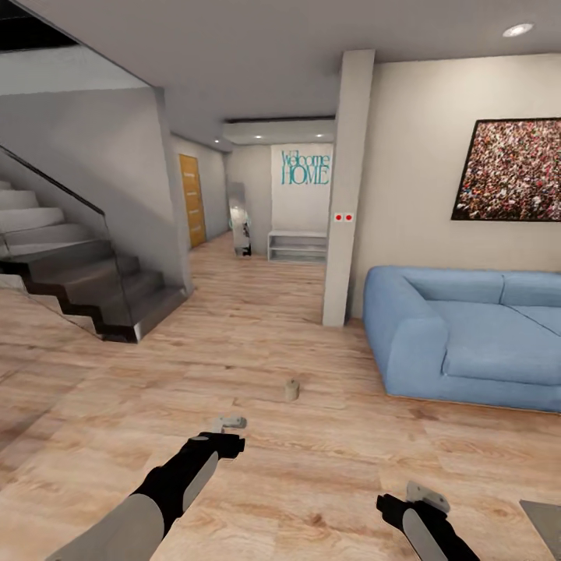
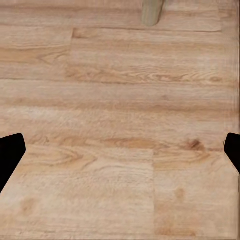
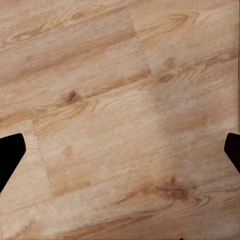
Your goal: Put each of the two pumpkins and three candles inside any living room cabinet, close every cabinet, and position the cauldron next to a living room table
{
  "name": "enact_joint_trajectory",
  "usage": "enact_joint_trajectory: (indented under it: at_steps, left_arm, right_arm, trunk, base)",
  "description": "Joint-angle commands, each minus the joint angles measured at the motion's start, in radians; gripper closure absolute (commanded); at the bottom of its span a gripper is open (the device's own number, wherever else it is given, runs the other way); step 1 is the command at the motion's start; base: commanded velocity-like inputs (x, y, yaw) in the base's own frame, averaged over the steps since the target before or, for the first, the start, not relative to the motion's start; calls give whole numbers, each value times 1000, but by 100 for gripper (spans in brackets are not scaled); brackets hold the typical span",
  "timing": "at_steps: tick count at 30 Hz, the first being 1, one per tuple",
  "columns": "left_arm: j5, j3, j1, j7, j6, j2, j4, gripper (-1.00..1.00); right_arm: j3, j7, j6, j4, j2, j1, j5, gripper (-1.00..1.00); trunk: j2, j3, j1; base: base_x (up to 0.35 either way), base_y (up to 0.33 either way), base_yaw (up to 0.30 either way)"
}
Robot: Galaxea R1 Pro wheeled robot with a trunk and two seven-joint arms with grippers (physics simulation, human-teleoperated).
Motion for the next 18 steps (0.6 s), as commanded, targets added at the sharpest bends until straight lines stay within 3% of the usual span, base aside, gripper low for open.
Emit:
enact_joint_trajectory:
  at_steps: [1, 10, 18]
  left_arm:
    - [11, -7, -1, 9, 4, 1, -2, -100]
    - [11, -7, -1, 9, 4, 1, -2, -100]
    - [13, -6, -1, 9, 7, 2, -2, -100]
  right_arm:
    - [5, -9, 2, -1, -1, -1, -8, -100]
    - [5, -9, 2, -2, -1, -1, -8, -100]
    - [20, -13, 6, -4, 7, -1, 7, -100]
  trunk:
    - [-1, -1, 1]
    - [-1, -3, 1]
    - [-1, -5, 1]
  base:
    - [336, 0, -292]
    - [336, 0, -274]
    - [336, 0, -76]
